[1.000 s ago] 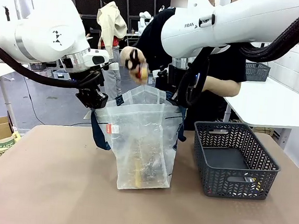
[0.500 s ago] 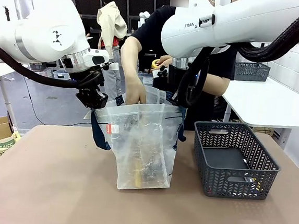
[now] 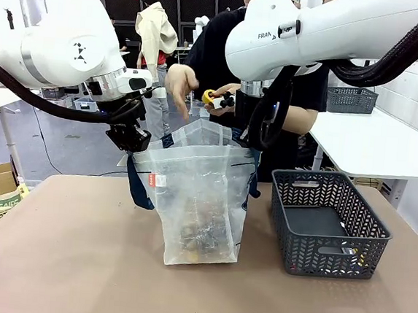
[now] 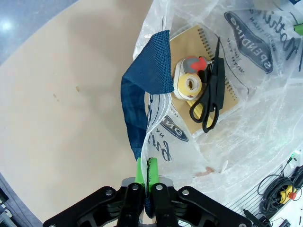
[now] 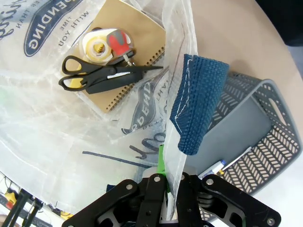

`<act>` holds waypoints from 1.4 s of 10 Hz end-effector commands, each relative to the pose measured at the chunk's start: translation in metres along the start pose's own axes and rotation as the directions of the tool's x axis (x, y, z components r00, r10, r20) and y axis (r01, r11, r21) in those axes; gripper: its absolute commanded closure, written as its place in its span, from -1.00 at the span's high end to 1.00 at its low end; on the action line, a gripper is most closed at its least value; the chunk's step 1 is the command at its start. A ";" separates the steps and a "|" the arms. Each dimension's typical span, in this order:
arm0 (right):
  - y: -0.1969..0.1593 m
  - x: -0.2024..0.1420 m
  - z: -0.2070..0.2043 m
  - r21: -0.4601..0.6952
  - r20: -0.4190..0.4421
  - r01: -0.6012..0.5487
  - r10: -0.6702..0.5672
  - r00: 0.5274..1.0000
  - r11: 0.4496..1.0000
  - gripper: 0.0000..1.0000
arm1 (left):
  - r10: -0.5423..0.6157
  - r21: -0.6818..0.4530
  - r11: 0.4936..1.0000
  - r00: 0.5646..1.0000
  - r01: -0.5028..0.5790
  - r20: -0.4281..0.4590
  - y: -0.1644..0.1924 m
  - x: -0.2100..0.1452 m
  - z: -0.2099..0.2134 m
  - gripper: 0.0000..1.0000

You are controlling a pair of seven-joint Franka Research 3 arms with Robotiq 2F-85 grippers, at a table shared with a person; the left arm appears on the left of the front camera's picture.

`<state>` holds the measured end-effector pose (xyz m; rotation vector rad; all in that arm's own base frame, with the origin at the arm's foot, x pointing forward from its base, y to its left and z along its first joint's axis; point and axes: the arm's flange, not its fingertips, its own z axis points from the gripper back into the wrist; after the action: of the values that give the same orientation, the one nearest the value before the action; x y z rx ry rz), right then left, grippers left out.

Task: Transfer purchased items from the store into the shopping bag.
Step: Move the Reusable shopping bag to the right side of the table.

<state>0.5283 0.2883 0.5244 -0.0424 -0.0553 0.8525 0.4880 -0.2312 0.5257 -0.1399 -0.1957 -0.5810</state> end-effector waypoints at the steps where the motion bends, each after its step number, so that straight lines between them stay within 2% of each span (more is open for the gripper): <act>1: -0.002 -0.001 0.001 -0.002 0.000 0.004 -0.004 1.000 1.000 -1.00 | 0.011 0.005 1.000 1.000 -0.011 -0.007 0.002 -0.002 0.000 -1.00; 14: -0.002 -0.001 0.001 -0.002 0.000 0.004 -0.004 1.000 1.000 -1.00 | 0.011 0.005 1.000 1.000 -0.011 -0.007 0.002 -0.002 0.000 -1.00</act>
<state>0.5283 0.2883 0.5244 -0.0425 -0.0552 0.8525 0.4880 -0.2312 0.5257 -0.1399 -0.1956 -0.5810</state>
